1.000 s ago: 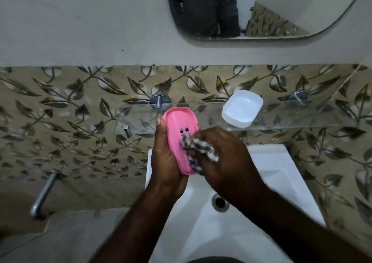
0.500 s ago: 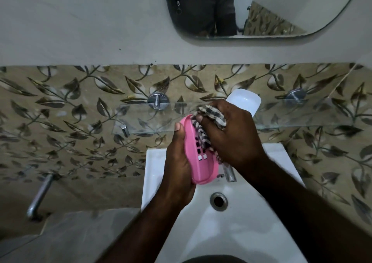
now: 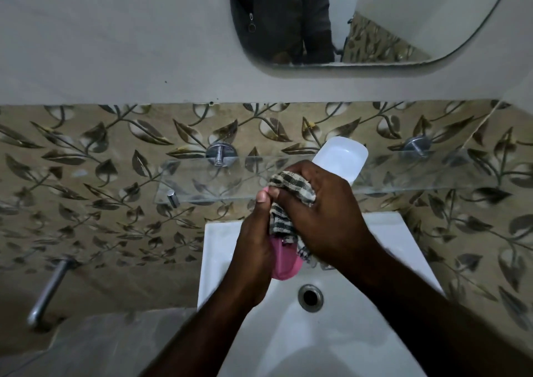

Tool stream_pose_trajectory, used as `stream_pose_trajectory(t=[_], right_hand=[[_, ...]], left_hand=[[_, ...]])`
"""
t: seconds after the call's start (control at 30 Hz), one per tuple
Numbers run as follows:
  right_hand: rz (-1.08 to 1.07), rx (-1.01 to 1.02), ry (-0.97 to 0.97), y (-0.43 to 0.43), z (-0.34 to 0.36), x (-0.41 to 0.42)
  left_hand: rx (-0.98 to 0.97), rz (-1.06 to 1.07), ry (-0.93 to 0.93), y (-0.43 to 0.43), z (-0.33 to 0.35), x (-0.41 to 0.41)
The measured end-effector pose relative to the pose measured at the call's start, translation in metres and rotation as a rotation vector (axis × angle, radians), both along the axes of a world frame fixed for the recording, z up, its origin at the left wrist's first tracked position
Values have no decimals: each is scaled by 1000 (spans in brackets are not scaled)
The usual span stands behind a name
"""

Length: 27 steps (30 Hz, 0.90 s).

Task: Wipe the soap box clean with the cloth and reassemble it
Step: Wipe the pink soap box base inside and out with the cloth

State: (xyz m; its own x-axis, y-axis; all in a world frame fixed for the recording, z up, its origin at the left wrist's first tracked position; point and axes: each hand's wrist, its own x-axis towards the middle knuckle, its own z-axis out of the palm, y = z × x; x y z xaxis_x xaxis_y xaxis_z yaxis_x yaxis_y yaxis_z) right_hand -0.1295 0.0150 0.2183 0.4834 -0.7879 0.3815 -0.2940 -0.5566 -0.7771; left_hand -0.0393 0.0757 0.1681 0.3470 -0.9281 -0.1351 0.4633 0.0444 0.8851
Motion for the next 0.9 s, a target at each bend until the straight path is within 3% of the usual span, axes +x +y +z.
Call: stream_pose_trajectory(t=[0.13,0.47,0.7,0.9], right_hand=[[-67,-14,5,-14,-9,-4],[-129,202,133,-11,-29,-19],[85,244,288,9,-41,-25],[330,456,155,24,-20,-28]], left_hand=[[-35,55,-40,5,-2,5],[-47,173,40,3,-10,3],[-94,283,100,-4,-6,8],[-45,224,231,-9,-9,10]])
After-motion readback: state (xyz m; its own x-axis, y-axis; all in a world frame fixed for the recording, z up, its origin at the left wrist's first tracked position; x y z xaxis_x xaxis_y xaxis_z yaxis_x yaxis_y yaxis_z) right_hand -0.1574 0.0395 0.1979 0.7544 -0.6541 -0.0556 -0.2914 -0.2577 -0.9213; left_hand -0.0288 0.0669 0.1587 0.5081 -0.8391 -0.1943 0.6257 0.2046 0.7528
